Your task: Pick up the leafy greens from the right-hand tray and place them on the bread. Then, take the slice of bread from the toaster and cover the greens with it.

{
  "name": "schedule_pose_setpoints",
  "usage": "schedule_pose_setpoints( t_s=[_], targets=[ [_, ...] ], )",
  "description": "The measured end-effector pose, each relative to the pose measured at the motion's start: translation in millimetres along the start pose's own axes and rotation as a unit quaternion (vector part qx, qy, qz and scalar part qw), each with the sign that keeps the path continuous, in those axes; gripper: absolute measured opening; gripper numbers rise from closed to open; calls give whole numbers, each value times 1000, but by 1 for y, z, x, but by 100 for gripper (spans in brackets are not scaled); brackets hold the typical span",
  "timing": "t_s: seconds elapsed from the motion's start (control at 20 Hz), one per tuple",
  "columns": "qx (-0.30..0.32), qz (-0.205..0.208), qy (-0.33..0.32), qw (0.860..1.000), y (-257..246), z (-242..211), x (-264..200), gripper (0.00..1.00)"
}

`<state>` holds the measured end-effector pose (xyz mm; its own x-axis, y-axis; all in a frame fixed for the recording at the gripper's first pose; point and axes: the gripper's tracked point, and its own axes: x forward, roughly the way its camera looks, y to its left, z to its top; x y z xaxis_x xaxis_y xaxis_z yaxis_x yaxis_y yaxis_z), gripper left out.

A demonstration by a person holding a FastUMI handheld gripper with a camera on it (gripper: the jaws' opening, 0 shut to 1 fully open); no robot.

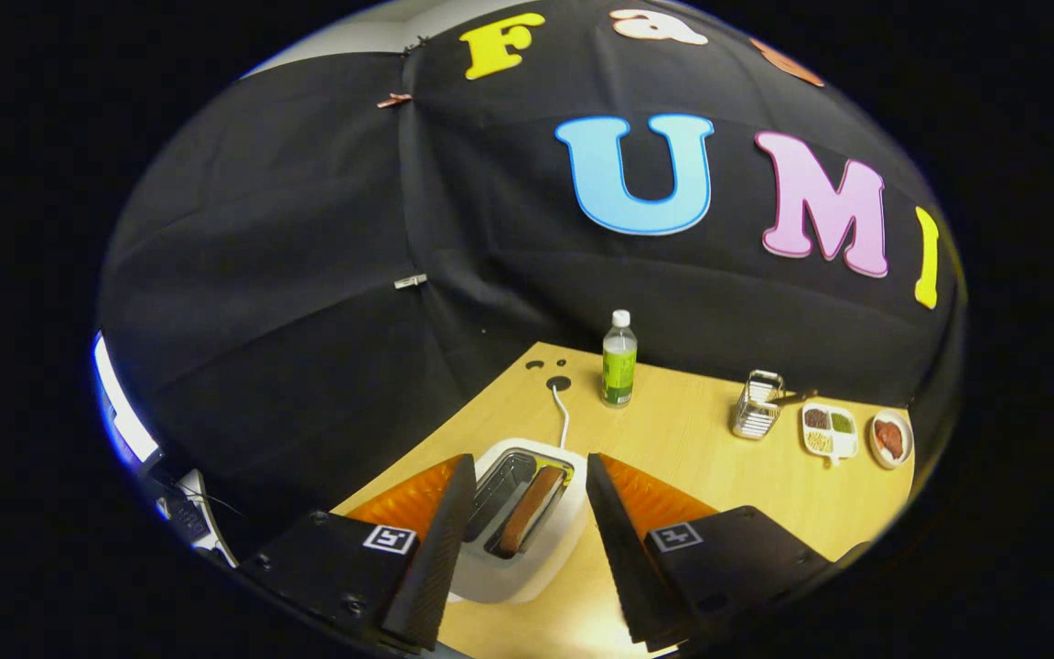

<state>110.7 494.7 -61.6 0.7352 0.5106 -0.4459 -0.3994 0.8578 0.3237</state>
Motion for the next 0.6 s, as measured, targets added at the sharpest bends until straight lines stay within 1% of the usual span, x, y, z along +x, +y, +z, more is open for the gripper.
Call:
schedule_pose_setpoints(
  t_s=[0.1,0.25,0.3,0.4,0.45,0.6],
  targets=[
    [-2,-23,31,999,-5,-19,24,77],
    [6,-38,71,997,-5,-46,48,78],
    [9,-41,76,996,-4,-49,53,77],
    [12,-55,80,995,-8,-56,60,69],
    [17,-62,86,994,-10,-61,62,63],
    [60,-66,104,991,-7,-72,67,46]
  ],
)
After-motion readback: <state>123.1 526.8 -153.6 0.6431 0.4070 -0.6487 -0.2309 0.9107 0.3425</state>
